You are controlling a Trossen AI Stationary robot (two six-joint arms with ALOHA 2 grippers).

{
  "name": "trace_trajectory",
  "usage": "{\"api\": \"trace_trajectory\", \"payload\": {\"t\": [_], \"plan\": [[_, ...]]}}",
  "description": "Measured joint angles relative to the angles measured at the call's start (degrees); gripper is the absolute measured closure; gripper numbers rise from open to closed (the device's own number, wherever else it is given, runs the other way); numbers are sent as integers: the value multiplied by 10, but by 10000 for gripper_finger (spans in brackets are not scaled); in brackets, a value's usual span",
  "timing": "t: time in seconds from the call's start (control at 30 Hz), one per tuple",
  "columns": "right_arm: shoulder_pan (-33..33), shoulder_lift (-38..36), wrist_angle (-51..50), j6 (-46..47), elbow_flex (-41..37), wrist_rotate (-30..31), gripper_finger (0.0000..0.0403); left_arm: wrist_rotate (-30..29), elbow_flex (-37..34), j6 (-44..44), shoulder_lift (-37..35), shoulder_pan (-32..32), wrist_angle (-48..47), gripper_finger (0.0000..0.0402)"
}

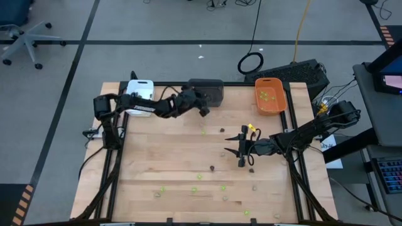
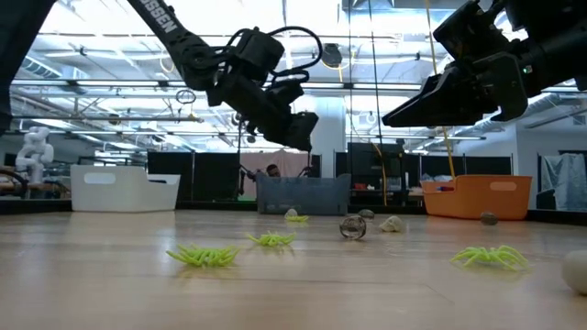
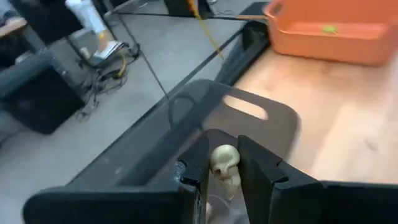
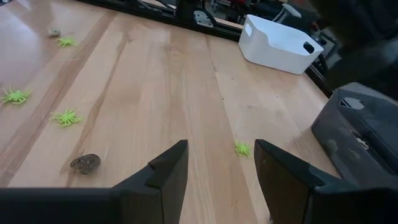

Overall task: Sort Halloween decoration
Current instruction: Put the white toy skull into the black bin

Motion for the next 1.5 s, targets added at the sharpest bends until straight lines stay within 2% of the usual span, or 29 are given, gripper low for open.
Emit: {"api": "trace_trajectory", "payload": {"t": [0.13,0.3,0.73,0.93,1.17,1.27,1.5], "plan": [[0,0,0,0,0,2,234,5,10,-77,0,31,-34,333],[0,0,0,0,0,2,234,42,10,-174,0,62,-84,319],[0,0,0,0,0,2,234,46,10,-165,-11,40,-80,220],[0,0,0,0,0,2,234,45,10,-165,-58,-24,-138,212],[0,0,-3,4,0,2,234,22,9,-150,-75,-159,-241,212],[0,0,-4,6,0,3,234,1,-10,-150,-76,-218,-246,212],[-2,0,-13,25,0,-3,234,0,-60,-134,-75,-328,-221,212]]}}
